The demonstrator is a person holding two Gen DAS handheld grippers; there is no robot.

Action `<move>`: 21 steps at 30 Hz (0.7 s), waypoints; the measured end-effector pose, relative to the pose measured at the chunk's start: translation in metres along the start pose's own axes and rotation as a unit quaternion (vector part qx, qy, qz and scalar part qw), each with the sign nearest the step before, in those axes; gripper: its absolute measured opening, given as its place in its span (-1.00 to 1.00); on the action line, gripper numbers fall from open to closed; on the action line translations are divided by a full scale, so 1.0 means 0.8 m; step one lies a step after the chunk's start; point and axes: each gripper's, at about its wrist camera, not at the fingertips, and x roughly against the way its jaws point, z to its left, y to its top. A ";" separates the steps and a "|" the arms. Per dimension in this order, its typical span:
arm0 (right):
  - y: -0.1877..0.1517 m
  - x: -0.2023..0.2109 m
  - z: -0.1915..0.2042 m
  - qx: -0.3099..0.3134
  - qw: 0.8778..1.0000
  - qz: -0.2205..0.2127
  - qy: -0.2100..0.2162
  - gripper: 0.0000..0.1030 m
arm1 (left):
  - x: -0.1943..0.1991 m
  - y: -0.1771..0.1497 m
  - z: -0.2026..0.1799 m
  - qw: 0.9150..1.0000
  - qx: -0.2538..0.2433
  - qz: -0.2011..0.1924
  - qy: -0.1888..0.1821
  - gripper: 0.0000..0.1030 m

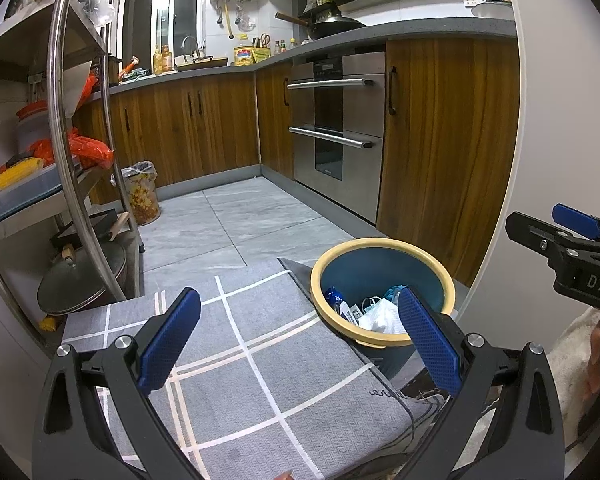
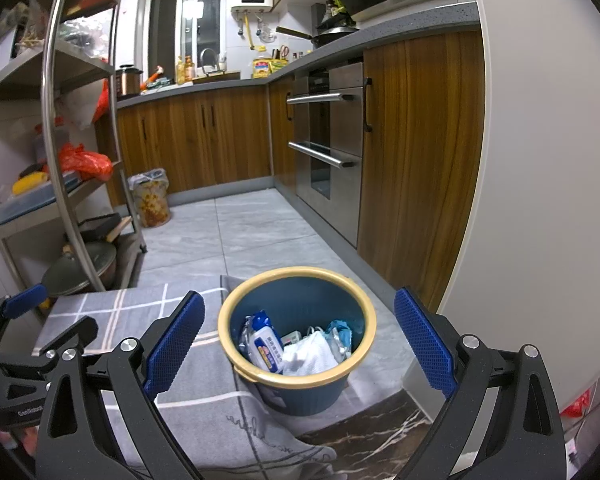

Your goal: Collect trash

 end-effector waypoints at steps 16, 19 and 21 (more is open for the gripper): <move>0.000 0.000 0.002 0.001 1.000 0.001 -0.001 0.85 | 0.001 -0.001 0.002 1.000 -0.002 0.001 -0.004 0.89; 0.000 0.000 0.001 0.001 1.000 0.001 -0.001 0.85 | 0.001 -0.002 0.002 1.000 -0.002 0.001 -0.004 0.89; 0.000 0.000 0.001 0.001 1.000 0.001 -0.001 0.85 | 0.001 -0.002 0.002 1.000 -0.001 0.001 -0.004 0.89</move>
